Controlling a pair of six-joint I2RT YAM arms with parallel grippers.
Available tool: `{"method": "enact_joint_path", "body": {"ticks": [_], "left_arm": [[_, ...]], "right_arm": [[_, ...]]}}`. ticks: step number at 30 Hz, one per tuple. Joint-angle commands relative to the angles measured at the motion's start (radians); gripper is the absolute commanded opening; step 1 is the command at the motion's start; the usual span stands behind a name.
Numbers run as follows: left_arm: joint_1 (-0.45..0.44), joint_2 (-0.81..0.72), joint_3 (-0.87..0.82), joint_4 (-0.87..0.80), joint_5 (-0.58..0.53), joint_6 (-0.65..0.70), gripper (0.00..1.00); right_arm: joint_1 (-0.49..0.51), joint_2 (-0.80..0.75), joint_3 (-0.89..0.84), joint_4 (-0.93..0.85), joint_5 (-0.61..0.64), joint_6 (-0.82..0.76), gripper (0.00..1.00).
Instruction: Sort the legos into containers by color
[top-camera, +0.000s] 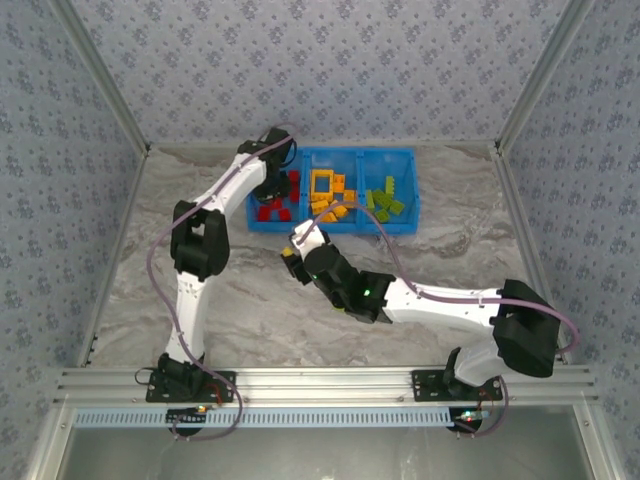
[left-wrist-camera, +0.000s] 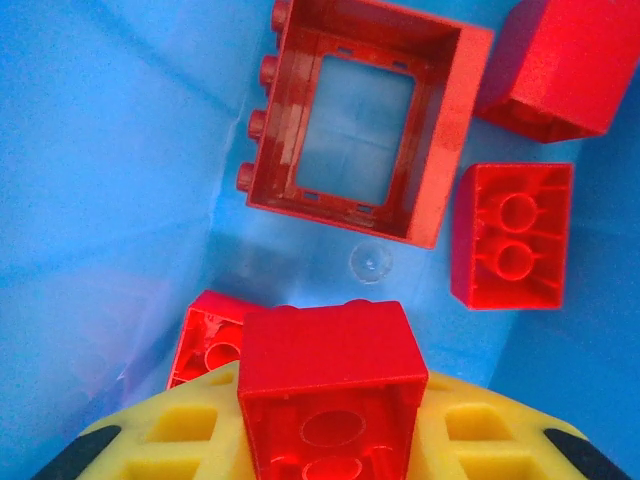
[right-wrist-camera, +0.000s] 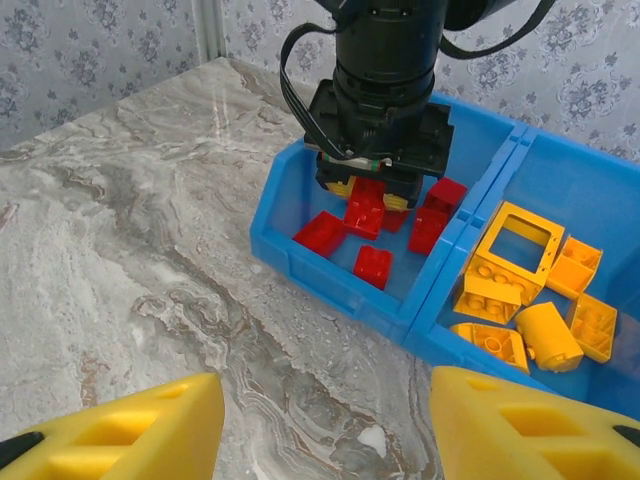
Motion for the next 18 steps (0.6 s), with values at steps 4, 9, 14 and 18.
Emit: {"method": "enact_joint_path", "body": {"ticks": [4, 9, 14, 18], "left_arm": [[0.003, -0.008, 0.005, -0.053, -0.023, 0.028, 0.49], [-0.005, -0.088, -0.023, -0.049, -0.009, 0.023, 0.53], [-0.037, -0.23, -0.063, -0.055, -0.015, 0.0, 0.53], [-0.064, -0.44, -0.187, -0.042, 0.004, -0.02, 0.53]], "right_arm": [[0.006, -0.01, 0.042, -0.069, 0.042, 0.063, 0.61], [-0.001, -0.049, 0.041, -0.188, 0.031, 0.075, 0.62], [-0.034, -0.132, 0.017, -0.392, -0.084, 0.059, 0.64], [-0.097, -0.197, -0.015, -0.578, -0.263, 0.034, 0.69]]}}
